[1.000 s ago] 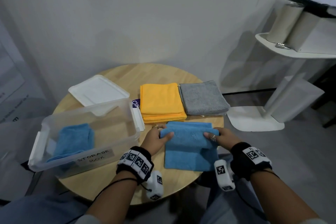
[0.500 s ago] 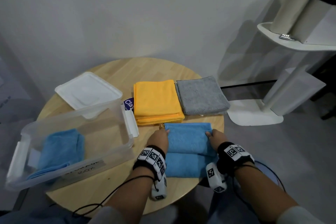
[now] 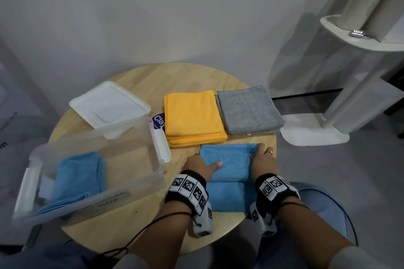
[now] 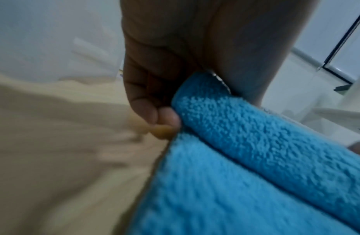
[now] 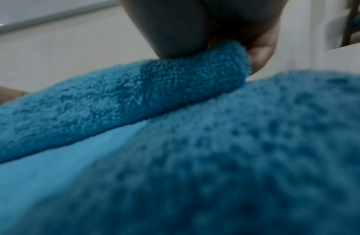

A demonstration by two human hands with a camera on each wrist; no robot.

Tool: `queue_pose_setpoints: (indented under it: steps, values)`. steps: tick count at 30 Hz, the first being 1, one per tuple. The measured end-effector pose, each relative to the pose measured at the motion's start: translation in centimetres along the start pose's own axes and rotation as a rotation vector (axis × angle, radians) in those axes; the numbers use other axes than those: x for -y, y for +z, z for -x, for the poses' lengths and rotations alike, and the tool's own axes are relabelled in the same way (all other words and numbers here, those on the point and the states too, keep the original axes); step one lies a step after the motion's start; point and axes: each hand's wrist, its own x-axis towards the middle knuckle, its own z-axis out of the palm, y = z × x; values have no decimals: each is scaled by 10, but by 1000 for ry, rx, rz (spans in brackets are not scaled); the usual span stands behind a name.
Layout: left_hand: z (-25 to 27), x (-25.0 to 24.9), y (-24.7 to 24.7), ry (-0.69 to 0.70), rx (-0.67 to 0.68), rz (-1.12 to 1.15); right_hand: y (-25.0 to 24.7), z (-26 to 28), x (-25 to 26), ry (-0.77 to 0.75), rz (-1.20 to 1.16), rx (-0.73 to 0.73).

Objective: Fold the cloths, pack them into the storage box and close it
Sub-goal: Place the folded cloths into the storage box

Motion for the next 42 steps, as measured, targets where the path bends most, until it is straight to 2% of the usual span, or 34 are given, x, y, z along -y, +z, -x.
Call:
queue_pose_setpoints:
  steps: [2, 3, 4, 7, 10, 13, 17, 19, 22, 24, 27, 29, 31, 33, 36, 42]
  values:
    - [3, -1, -3, 38, -27, 55, -3, -1, 3, -188, 141, -83]
    - [5, -2, -4, 62, -39, 88, -7, -3, 5, -290, 99, -76]
    - [7, -3, -6, 101, -55, 122, -11, -5, 7, -384, -13, -31]
    - [24, -11, -23, 280, -102, 213, -32, -2, 14, -569, -322, 268]
    - [45, -10, -52, 464, -85, 285, -53, 12, 27, -655, -301, 490]
    - [70, 4, -98, 570, -142, 405, -72, 37, 49, -753, -413, 566]
    - [95, 42, -172, 510, -506, 596, -91, 87, 118, -804, -719, 699]
    - [100, 73, -196, 467, -638, 618, -88, 111, 165, -792, -848, 751]
    - [108, 128, -215, 370, -781, 512, -67, 137, 233, -666, -943, 824]
    - [119, 163, -222, 297, -856, 342, -44, 145, 276, -576, -950, 868]
    - [135, 205, -220, 244, -784, 236, -11, 148, 326, -383, -937, 990]
    - [142, 223, -211, 306, -674, 221, 7, 149, 345, -227, -941, 1137]
    - [141, 236, -201, 346, -551, 143, 20, 150, 357, -133, -949, 1185]
    - [135, 243, -192, 313, -475, -72, 30, 151, 364, -137, -894, 1141]
    - [131, 240, -188, 236, -451, -324, 46, 146, 373, -136, -762, 1082]
    - [130, 243, -189, 170, -313, -494, 69, 143, 374, -227, -568, 1019]
